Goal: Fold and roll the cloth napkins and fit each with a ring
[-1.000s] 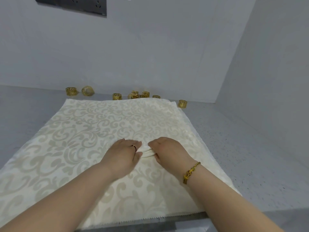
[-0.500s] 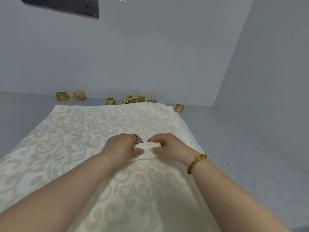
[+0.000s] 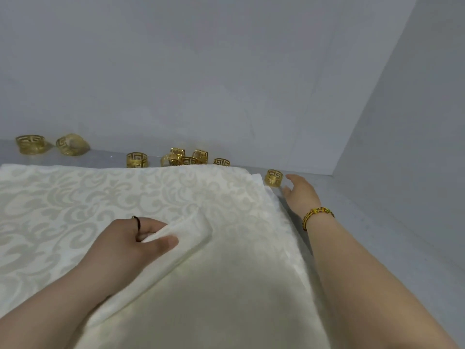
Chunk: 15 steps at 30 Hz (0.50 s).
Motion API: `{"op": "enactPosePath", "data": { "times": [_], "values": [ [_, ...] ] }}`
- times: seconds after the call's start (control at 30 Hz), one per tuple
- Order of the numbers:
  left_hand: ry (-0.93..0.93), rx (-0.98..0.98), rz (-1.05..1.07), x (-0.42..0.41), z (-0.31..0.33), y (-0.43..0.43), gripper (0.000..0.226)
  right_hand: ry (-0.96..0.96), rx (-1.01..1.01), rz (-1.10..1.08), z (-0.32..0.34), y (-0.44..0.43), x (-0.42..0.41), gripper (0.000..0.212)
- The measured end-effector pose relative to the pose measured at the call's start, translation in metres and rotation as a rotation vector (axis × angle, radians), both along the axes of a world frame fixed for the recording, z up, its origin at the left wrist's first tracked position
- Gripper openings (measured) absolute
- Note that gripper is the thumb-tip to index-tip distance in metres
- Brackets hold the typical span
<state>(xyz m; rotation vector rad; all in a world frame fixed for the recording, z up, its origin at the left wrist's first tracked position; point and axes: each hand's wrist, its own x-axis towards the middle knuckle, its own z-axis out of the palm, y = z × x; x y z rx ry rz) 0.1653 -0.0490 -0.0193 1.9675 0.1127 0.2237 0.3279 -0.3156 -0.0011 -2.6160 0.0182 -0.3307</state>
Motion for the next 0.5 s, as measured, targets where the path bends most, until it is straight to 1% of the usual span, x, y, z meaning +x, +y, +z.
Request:
{"op": "enactPosePath", "data": {
  "times": [0.1,0.17,0.3,0.4,0.47,0.5],
  "values": [
    [0.022,-0.051,0.009,0.001,-0.002,-0.002,0.023,0.021,-0.165,0.007,-0.008,0.007,0.036,0.049],
    [0.036,-0.058,0.013,0.002,-0.002,-0.003,0.025,0.054,-0.255,-0.020,-0.010,0.010,0.053,0.048],
    [0.050,-0.053,0.011,0.006,-0.005,-0.001,0.026,0.030,-0.331,-0.087,-0.015,0.017,0.076,0.026],
    [0.046,-0.059,0.012,0.006,-0.006,0.001,0.025,0.011,-0.277,-0.131,-0.018,0.015,0.083,0.026],
    [0.041,-0.031,0.003,0.006,-0.006,0.000,0.025,-0.035,-0.135,-0.134,-0.015,0.012,0.079,0.020],
    [0.038,-0.023,-0.002,0.006,-0.006,0.000,0.025,-0.084,-0.054,-0.128,-0.010,0.012,0.072,0.020]
  ]
}}
